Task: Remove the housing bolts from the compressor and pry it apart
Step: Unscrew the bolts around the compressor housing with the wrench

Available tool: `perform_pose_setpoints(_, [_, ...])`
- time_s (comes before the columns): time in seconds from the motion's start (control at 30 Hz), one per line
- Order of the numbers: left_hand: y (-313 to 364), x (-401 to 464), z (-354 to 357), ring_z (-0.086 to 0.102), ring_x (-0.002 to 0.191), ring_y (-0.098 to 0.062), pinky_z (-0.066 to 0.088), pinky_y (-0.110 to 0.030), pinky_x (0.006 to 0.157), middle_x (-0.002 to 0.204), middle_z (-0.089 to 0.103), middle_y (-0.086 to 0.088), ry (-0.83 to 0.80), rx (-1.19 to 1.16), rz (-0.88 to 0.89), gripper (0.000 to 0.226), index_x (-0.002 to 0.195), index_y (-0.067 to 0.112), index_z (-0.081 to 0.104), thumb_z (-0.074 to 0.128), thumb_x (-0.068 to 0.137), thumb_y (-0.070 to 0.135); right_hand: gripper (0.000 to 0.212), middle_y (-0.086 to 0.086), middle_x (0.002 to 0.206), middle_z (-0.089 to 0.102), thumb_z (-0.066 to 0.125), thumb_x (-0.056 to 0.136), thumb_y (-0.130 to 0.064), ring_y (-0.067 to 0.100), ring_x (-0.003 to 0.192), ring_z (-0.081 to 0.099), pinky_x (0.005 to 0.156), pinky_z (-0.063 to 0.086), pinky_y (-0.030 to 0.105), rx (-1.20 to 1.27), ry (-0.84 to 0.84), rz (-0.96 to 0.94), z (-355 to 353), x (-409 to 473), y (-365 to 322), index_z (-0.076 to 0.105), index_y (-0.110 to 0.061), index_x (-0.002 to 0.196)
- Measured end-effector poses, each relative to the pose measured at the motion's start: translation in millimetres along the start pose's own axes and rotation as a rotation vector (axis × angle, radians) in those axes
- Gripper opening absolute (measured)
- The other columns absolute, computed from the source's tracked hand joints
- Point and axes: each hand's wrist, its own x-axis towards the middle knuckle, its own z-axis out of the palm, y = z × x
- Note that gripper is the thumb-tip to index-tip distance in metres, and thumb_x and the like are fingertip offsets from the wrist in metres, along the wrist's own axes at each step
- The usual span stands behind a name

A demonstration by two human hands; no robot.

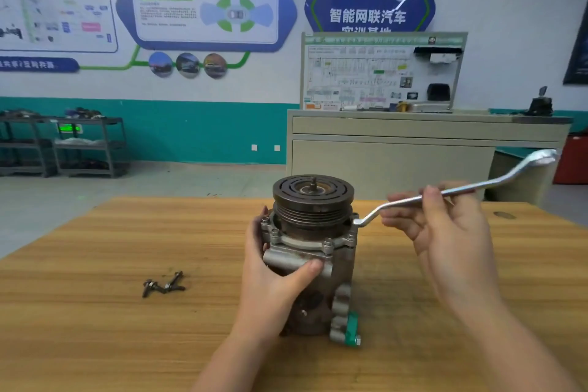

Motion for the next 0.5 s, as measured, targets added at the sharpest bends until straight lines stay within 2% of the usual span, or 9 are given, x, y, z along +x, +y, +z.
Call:
perform_pose_setpoints(0.1, [3, -9, 10, 0.044, 0.118, 0.018, 0.04, -0.001, 0.088, 0.121, 0.046, 0.045, 0.043, -0.002, 0.031, 0.105, 0.138, 0.052, 0.026, 0.084, 0.049, 0.052, 0.007, 0.012, 0.09, 0.069, 0.041, 0.096, -0.019, 0.023, 0.069, 0.07, 0.065, 0.058, 0.031, -0.255, -0.073, -0.27, 1, -21, 6, 0.048, -0.021, 0.092])
perform_pose_setpoints(0.2, [5, -17, 18, 0.036, 0.133, 0.007, 0.033, -0.023, 0.111, 0.144, 0.038, 0.026, 0.112, 0.021, 0.081, 0.089, 0.138, 0.051, 0.026, 0.073, 0.063, 0.057, 0.02, 0.0, 0.089, 0.069, 0.045, 0.096, -0.024, 0.016, 0.073, 0.07, 0.067, 0.058, 0.033, -0.457, -0.105, -0.437, -1, -27, 10, 0.053, -0.042, 0.092])
perform_pose_setpoints(0.27, [9, -21, 20, 0.029, 0.138, 0.004, 0.027, -0.032, 0.116, 0.153, 0.028, 0.02, 0.118, 0.056, 0.09, 0.074, 0.13, 0.064, 0.024, 0.065, 0.068, 0.06, 0.013, -0.005, 0.083, 0.066, 0.045, 0.1, -0.027, 0.009, 0.073, 0.068, 0.066, 0.057, 0.03, -0.575, -0.115, -0.524, -1, -31, 14, 0.055, -0.035, 0.096])
perform_pose_setpoints(0.37, [12, -23, 18, 0.025, 0.139, 0.005, 0.025, -0.03, 0.116, 0.155, 0.021, 0.023, 0.126, 0.105, 0.116, 0.061, 0.118, 0.072, 0.025, 0.06, 0.069, 0.062, 0.021, -0.009, 0.082, 0.061, 0.039, 0.101, -0.036, 0.003, 0.074, 0.063, 0.067, 0.053, 0.021, -0.789, -0.136, -0.685, 4, -39, 24, 0.053, -0.021, 0.102])
perform_pose_setpoints(0.43, [11, -22, 16, 0.03, 0.139, 0.001, 0.028, -0.032, 0.116, 0.155, 0.025, 0.015, 0.136, 0.112, 0.115, 0.06, 0.116, 0.073, 0.026, 0.06, 0.068, 0.062, 0.035, -0.007, 0.086, 0.058, 0.033, 0.103, -0.039, 0.002, 0.077, 0.057, 0.072, 0.049, 0.013, -0.873, -0.122, -0.77, 10, -44, 31, 0.056, -0.012, 0.103])
perform_pose_setpoints(0.5, [9, -20, 15, 0.039, 0.133, -0.003, 0.033, -0.037, 0.114, 0.149, 0.035, 0.01, 0.123, 0.098, 0.096, 0.06, 0.117, 0.069, 0.027, 0.061, 0.068, 0.061, 0.038, 0.0, 0.085, 0.059, 0.032, 0.104, -0.037, 0.006, 0.076, 0.056, 0.071, 0.048, 0.014, -0.779, -0.045, -0.761, 13, -48, 39, 0.057, -0.009, 0.099])
